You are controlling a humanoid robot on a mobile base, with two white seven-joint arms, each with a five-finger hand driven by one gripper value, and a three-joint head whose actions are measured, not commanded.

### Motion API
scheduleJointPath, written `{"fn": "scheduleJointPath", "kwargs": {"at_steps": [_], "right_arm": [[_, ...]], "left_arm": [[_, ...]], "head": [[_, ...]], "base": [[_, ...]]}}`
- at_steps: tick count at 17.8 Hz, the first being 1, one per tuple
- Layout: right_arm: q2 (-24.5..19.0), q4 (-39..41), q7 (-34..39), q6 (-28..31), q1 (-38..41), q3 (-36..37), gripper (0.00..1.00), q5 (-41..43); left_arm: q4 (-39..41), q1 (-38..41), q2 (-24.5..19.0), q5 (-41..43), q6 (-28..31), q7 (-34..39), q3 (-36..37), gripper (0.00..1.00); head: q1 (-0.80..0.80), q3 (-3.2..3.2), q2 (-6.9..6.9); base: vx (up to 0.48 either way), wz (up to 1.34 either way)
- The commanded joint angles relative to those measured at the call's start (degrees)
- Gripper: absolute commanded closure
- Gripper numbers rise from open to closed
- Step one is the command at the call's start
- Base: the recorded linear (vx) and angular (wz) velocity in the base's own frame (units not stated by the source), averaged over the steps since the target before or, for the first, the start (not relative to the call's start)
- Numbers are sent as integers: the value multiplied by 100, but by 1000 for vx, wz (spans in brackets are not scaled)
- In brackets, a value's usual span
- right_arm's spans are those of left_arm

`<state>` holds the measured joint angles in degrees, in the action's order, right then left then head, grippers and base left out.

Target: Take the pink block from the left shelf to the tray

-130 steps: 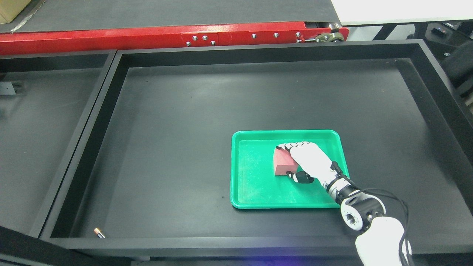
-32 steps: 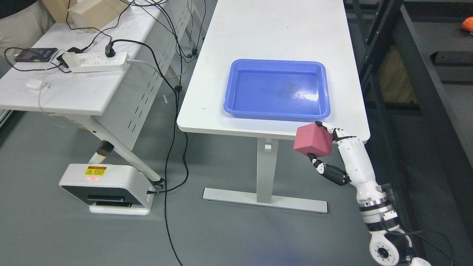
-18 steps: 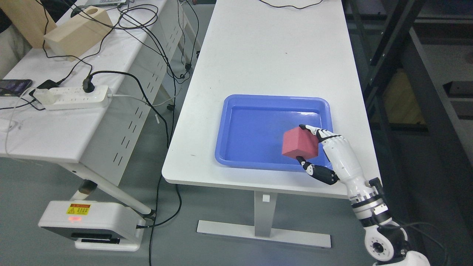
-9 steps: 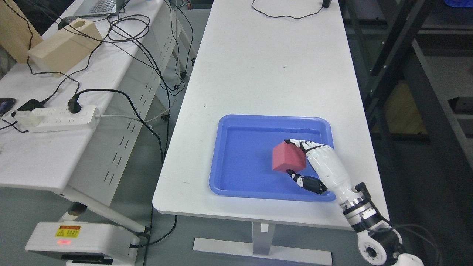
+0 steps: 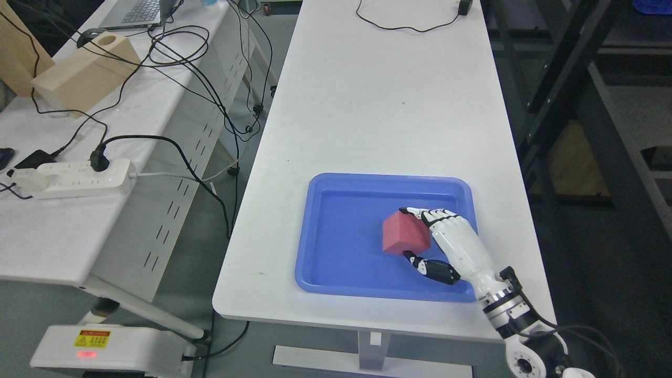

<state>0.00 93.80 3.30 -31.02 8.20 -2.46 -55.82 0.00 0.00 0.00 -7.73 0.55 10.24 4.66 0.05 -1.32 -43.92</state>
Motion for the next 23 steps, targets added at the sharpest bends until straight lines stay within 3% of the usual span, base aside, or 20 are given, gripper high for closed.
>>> {"fn": "scheduleJointPath", "kwargs": {"at_steps": [1,5,8,12,20,23], "right_arm": [[100,7,109,52,85,61,23,607],[100,7,417,52,76,184,1,1563],[100,-2,418,262,41,281,1,2152],[100,-2,444,316,-64,640,1,4471],[100,-2,505,315,-64,852,1,5424],[100,-2,1363,894,41,931,1,5415]], "left_arm": [[100,-167,-100,0,-2,5,0,0],[100,-167,-100,0,-2,5,0,0],[100,-167,-100,0,-2,5,0,0],[100,-167,-100,0,-2,5,0,0],[100,-167,-100,0,-2,5,0,0],[100,-167,-100,0,-2,5,0,0]], "head": [[0,0,0],[0,0,0],[0,0,0],[0,0,0],[0,0,-1],[0,0,-1]], "base": [[19,0],[0,0],[0,0],[0,0],[-5,0],[-42,6]]}}
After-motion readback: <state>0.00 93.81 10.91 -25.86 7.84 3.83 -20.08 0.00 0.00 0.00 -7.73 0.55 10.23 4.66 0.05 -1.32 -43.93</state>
